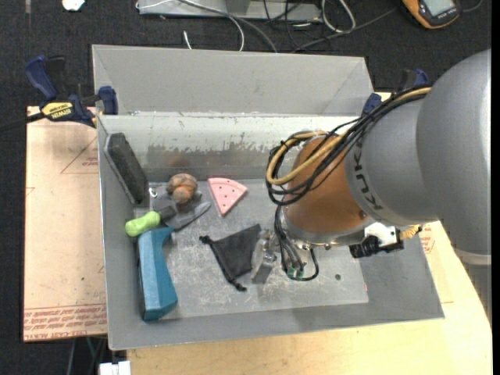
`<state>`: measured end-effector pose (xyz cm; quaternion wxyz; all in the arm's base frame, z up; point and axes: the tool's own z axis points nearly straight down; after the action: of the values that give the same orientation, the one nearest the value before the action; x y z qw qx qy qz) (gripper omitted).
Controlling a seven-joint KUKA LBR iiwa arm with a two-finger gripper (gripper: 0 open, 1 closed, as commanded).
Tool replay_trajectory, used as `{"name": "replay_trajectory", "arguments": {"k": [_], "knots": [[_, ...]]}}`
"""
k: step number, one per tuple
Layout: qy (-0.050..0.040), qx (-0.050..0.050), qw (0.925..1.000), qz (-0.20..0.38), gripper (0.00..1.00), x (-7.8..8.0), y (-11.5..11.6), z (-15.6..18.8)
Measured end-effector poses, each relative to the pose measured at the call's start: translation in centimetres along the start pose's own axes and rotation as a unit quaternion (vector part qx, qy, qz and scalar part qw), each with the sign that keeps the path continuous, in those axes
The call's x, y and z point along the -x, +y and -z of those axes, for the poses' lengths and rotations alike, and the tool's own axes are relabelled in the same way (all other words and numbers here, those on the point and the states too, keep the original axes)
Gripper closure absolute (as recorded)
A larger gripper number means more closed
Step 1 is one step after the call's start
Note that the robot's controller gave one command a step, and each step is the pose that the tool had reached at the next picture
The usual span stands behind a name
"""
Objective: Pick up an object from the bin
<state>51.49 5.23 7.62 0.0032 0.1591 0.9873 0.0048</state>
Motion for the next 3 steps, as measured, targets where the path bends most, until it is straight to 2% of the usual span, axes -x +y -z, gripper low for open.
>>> {"name": "replay_trajectory", "arguments": {"k": [1, 2, 3], "knots": [[-0.0013, -0.001, 0.9938, 0.111, 1.0, 0.0, 1.3, -0.2], [-0.0012, 0.0, 0.98, 0.199, 1.0, 0.1, 2.3, -0.4], [-0.0029, 0.0, 0.9613, 0.276, 1.0, -1.7, 3.9, -0.5]]}}
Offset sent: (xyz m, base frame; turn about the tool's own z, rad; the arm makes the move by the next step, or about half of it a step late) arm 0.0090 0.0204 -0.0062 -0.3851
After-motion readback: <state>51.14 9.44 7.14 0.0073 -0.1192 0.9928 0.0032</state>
